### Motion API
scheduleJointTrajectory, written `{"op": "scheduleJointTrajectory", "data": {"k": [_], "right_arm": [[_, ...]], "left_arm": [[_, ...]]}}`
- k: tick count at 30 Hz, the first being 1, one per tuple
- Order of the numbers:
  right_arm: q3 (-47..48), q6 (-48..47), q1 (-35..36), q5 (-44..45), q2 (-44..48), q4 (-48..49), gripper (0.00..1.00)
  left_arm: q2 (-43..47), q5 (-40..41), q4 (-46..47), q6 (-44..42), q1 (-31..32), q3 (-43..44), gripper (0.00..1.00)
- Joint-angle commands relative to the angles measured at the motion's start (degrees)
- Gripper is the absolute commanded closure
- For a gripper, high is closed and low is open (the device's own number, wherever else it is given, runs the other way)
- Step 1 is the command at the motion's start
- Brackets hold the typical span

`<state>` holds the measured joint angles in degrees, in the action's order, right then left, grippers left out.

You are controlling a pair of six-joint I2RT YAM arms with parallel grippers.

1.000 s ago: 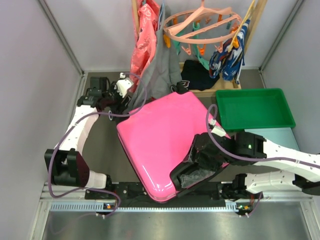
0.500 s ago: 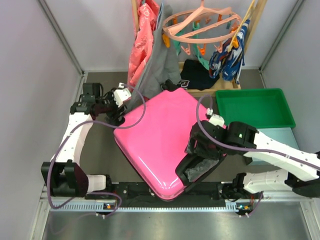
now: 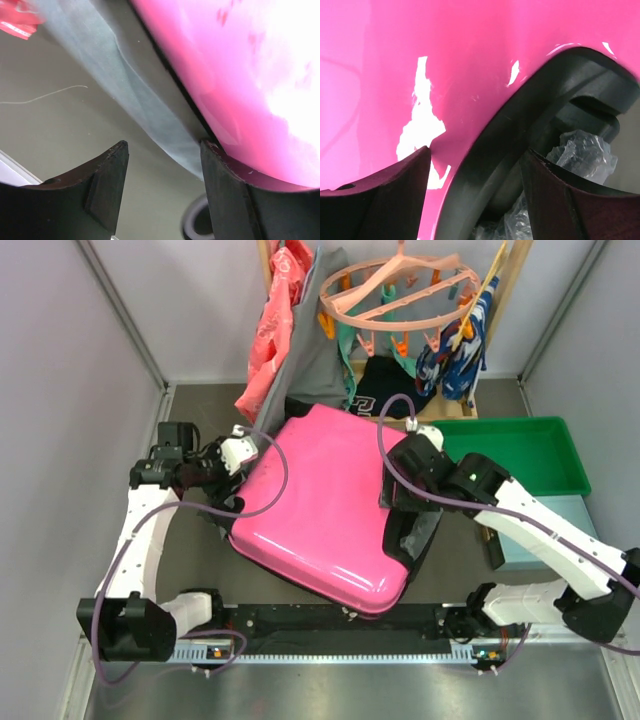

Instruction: Open, take out, and arrange the luggage

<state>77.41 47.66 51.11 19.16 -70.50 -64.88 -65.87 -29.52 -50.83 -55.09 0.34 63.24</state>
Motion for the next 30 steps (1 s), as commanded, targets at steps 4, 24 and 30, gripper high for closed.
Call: {"op": "scheduleJointTrajectory", "data": {"k": [4, 24, 30], "right_arm": [[-1.73, -16.01, -5.93, 3.87, -9.04, 27.53, 0.32], [-14.13, -16.81, -7.96, 8.53, 4.14, 23.57, 0.31], [-13.86, -17.51, -7.87, 8.26, 4.58, 23.13, 0.3]], "left_arm": [[0.92, -7.14, -0.87, 12.36, 1.59, 5.31, 0.31], [-15.16, 7.17, 16.99, 18.44, 5.37, 5.4, 0.45], [-13.68, 13.77, 25.21, 24.4, 6.17, 8.91, 1.0]]}}
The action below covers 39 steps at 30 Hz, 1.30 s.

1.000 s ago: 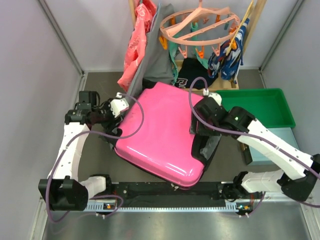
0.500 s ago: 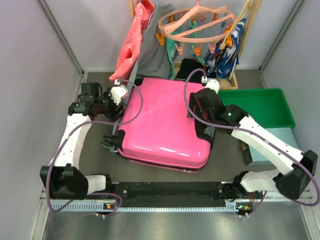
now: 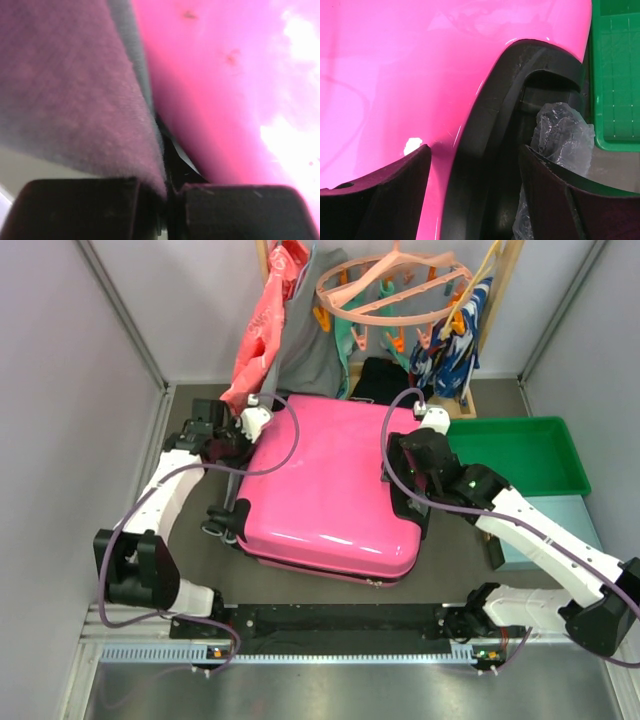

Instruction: Open, take out, and arrange the luggage

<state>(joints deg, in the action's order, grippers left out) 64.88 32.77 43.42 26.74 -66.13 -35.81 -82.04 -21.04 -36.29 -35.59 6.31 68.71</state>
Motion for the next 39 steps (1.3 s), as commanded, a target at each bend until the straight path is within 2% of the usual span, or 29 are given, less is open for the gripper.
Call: {"op": "scheduleJointTrajectory", "data": {"k": [1, 3, 6, 13, 19, 23, 26, 28, 31, 36, 37, 39], "right_arm": [[-1.42, -2.71, -0.18, 0.68, 0.56, -5.94, 0.3], [-1.51, -2.8, -0.18, 0.59, 0.74, -5.76, 0.3], [-1.6, -3.33, -0.18, 0.59, 0.74, -6.02, 0.3], [-1.69, -3.86, -0.18, 1.03, 1.7, -5.85, 0.3], [-1.6, -3.95, -0.18, 0.77, 1.62, -6.2, 0.3], [-1.34, -3.95, -0.26, -0.2, 1.53, -7.34, 0.29], [0.24, -4.65, -0.18, -0.9, 1.27, -10.76, 0.24], [2.7, -5.26, -0.09, -2.12, 1.09, -14.61, 0.23], [6.83, -5.97, 2.28, -1.87, 1.88, -19.1, 0.22], [14.91, -2.12, 10.96, 1.64, 0.48, -29.47, 0.22], [15.79, -0.71, 11.77, 3.04, -0.05, -34.36, 0.22], [17.21, 2.36, 12.48, 2.79, -0.67, -37.91, 0.22]], "left_arm": [[4.94, 9.05, 12.89, 5.53, 0.2, 3.62, 1.0], [7.76, 12.06, 16.93, 5.36, 0.2, 5.03, 1.0], [7.95, 15.41, 16.52, 5.27, 0.2, 10.99, 1.0], [4.44, 12.78, 16.07, 6.06, 0.9, 20.75, 1.0], [0.13, 9.53, 21.26, 9.22, 1.78, 20.85, 1.0], [-4.0, 6.89, 14.33, 8.1, 2.22, 20.86, 0.98], [-2.69, 3.12, 9.06, 4.76, 2.13, 16.03, 0.48], [0.47, 1.97, 6.86, 3.08, 2.22, 12.26, 0.22], [5.65, 0.56, 3.62, 0.09, 1.96, 10.14, 0.13], [10.93, -5.49, -8.86, -2.63, 1.87, 15.03, 0.12], [11.55, -6.72, -14.71, -4.9, 1.87, 15.84, 0.13], [13.65, -10.94, -20.45, -8.59, 1.87, 17.15, 0.15]]}}
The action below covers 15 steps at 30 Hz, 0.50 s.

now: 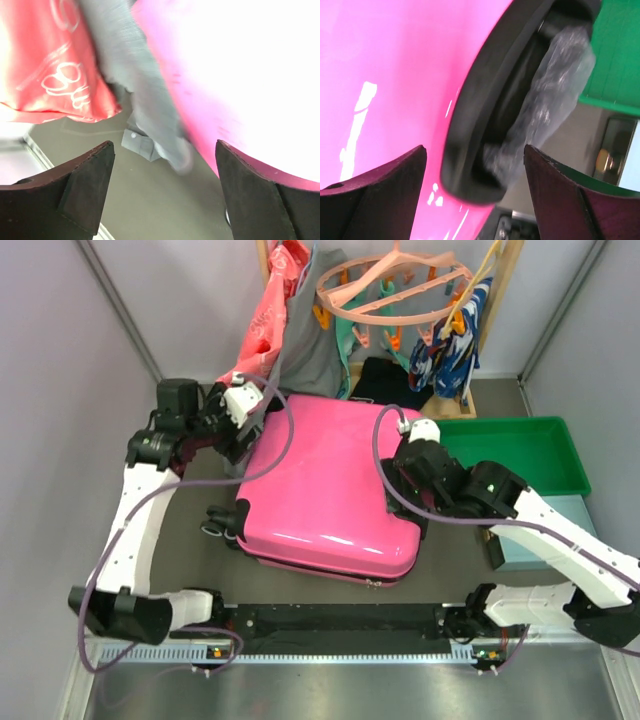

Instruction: Open, take out, and arrange the luggage

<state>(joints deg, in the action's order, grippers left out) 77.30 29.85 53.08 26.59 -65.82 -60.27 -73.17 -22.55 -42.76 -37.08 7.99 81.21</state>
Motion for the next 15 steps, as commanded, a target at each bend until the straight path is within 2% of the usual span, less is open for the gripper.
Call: {"op": "scheduleJointTrajectory", "data": {"k": [1, 4, 7, 9, 11, 15], "right_arm": [[4.62, 5.75, 2.82, 1.46, -0.54, -14.25, 0.21], [2.43, 5.49, 2.21, -1.36, 3.32, -13.65, 0.17], [1.54, 4.52, -1.99, -3.29, 7.63, -11.54, 0.15], [0.4, 1.9, -4.99, -7.05, 9.65, -9.52, 0.14], [0.13, -0.74, -8.25, -8.74, 9.84, -8.81, 0.14], [0.92, -4.44, -10.19, -13.03, 6.08, -7.76, 0.11]], "left_arm": [[5.48, -10.93, -22.02, -14.35, 0.19, 4.75, 0.16], [8.56, -13.49, -32.71, -28.52, 0.19, 3.96, 0.18], [8.84, -12.87, -42.98, -34.17, 0.19, 6.75, 0.18], [8.83, -11.13, -43.72, -31.92, 0.54, 7.64, 0.18], [11.81, -9.54, -43.72, -34.54, 0.62, 5.99, 0.17], [17.61, -6.12, -43.72, -36.05, 1.33, -3.39, 0.13]]}}
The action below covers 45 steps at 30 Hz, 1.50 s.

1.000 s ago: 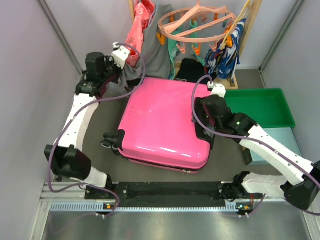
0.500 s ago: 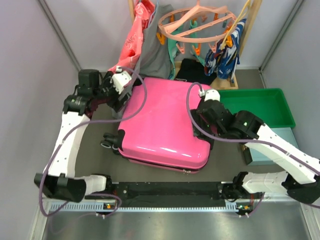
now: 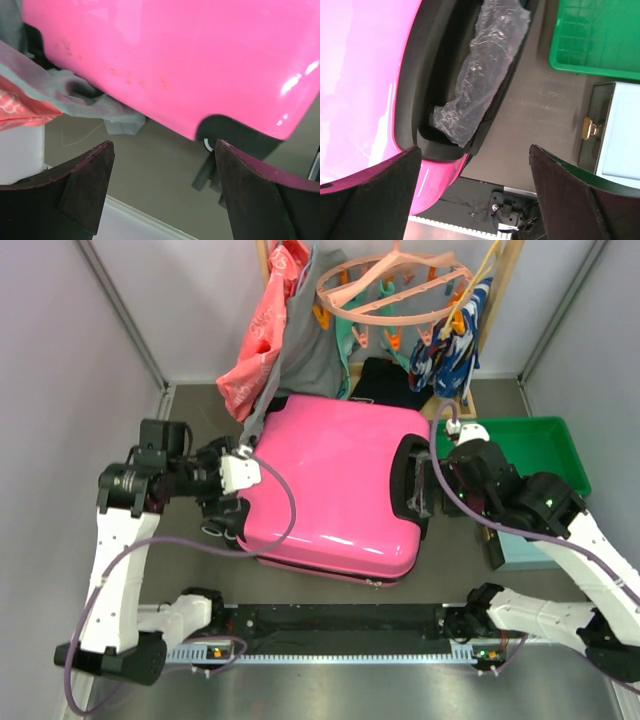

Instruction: Open, take out, and arrange the luggage

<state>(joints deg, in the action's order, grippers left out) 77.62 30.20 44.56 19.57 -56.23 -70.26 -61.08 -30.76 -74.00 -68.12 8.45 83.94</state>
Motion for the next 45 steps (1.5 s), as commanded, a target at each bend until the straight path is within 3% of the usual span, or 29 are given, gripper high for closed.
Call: {"op": "scheduleJointTrajectory", "data": {"k": [1, 4, 10, 17, 26, 28, 31, 32, 34, 38, 45], "right_arm": [[0.86, -5.4, -1.93, -6.73, -4.32, 2.49, 0.1], [0.43, -5.85, -3.94, -7.18, -6.34, 3.37, 0.08], [-4.93, -6.81, -13.17, -16.31, -5.03, 9.35, 0.08], [-6.79, -7.78, -20.29, -17.64, -4.86, 12.33, 0.08], [-11.09, -6.29, -21.53, -19.31, -10.39, 19.98, 0.13], [-11.7, -6.38, -21.44, -19.31, -12.31, 21.73, 0.18], [-12.76, -6.29, -21.18, -23.52, -13.55, 23.5, 0.33], [-13.2, -5.68, -20.92, -24.05, -13.82, 24.81, 0.36], [-13.29, -5.15, -18.99, -23.71, -14.08, 25.52, 0.41], [-9.87, -4.79, -14.24, -21.69, -15.84, 24.83, 0.43], [-5.03, -5.23, -12.3, -4.14, -9.0, 15.44, 0.25]], "left_arm": [[7.36, 4.72, -12.49, -5.01, 0.87, -7.9, 0.13], [9.39, 8.52, -12.4, -4.92, 0.87, -12.74, 0.12], [6.77, 7.82, -11.26, -5.09, 0.87, -11.87, 0.1], [5.45, 10.01, -8.54, -11.07, 0.87, -19.59, 0.09], [2.98, 5.37, -5.28, -8.97, 0.87, -22.67, 0.16], [3.59, 4.58, -5.19, -8.0, 0.87, -23.91, 0.24], [6.13, 3.43, -5.98, -7.21, 0.87, -26.19, 0.6], [7.02, 2.99, -5.9, -6.94, 0.87, -26.98, 0.87], [9.82, 2.9, -5.55, -3.89, 0.87, -27.08, 1.0], [14.4, 1.76, -2.84, 2.62, 0.87, -26.2, 1.0], [19.51, 7.21, 12.1, 24.49, 0.87, -27.51, 1.0]]}}
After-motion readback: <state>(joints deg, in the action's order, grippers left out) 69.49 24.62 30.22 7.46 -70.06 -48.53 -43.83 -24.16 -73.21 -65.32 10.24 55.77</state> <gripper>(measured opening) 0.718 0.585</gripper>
